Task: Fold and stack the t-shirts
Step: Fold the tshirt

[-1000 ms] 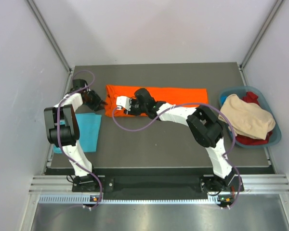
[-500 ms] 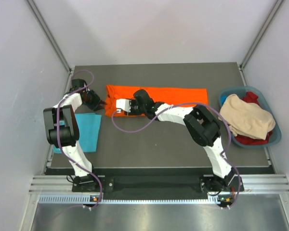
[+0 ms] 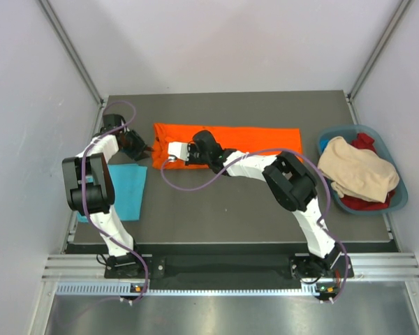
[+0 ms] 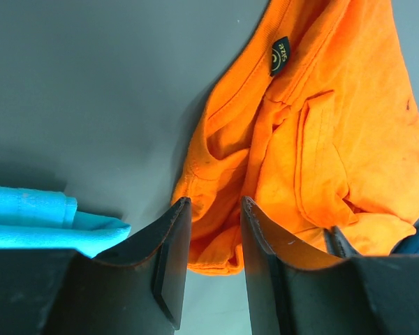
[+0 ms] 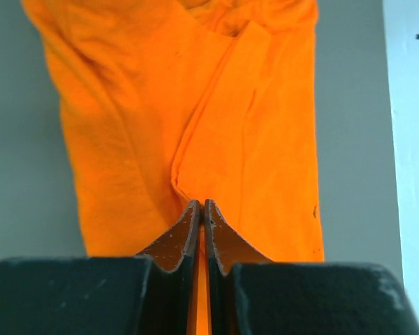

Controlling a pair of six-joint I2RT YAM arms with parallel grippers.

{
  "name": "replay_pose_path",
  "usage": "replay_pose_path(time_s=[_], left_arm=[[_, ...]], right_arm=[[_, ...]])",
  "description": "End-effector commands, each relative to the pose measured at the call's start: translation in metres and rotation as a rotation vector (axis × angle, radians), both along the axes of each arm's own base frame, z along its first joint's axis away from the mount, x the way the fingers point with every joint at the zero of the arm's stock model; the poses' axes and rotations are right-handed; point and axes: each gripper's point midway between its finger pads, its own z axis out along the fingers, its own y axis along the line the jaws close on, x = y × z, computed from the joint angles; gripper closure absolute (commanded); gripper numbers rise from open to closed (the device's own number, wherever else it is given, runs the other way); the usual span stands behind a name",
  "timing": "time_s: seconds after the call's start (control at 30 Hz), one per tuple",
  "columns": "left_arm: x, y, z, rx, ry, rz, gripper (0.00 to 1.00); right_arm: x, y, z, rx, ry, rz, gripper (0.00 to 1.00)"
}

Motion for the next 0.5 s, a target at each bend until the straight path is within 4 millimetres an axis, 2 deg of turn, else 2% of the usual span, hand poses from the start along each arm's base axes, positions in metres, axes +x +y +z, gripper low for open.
replay_pose_path(time_s=[0.0,0.13,0.33,0.4,0.47], left_arm=[[0.008,0.008,0.029,0.029,-0.074,0.001,0.60],[0.009,0.008,0.026,0.029,-0.070,0.005,0.60],[0.008,0.013,0.027,0.061,-0.068,0.012,0.60],[0.006,0.014,0.027,0.071,-0.064,0.015,0.60],[0.006,0.014,0.028,0.073,-0.066,0.015,0.60]], right_arm=[[0.008,0.018,0.038,0.095,-0.084,-0.014,1.00],[0.012,0.020,0.044,0.124,-0.099,-0.036,1.00],[0.044,0.005,0.051,0.186,-0.104,-0.189,1.00],[0.056,-0.006,0.048,0.202,-0.081,-0.249,1.00],[0.061,-0.007,0.046,0.224,-0.053,-0.274,1.00]])
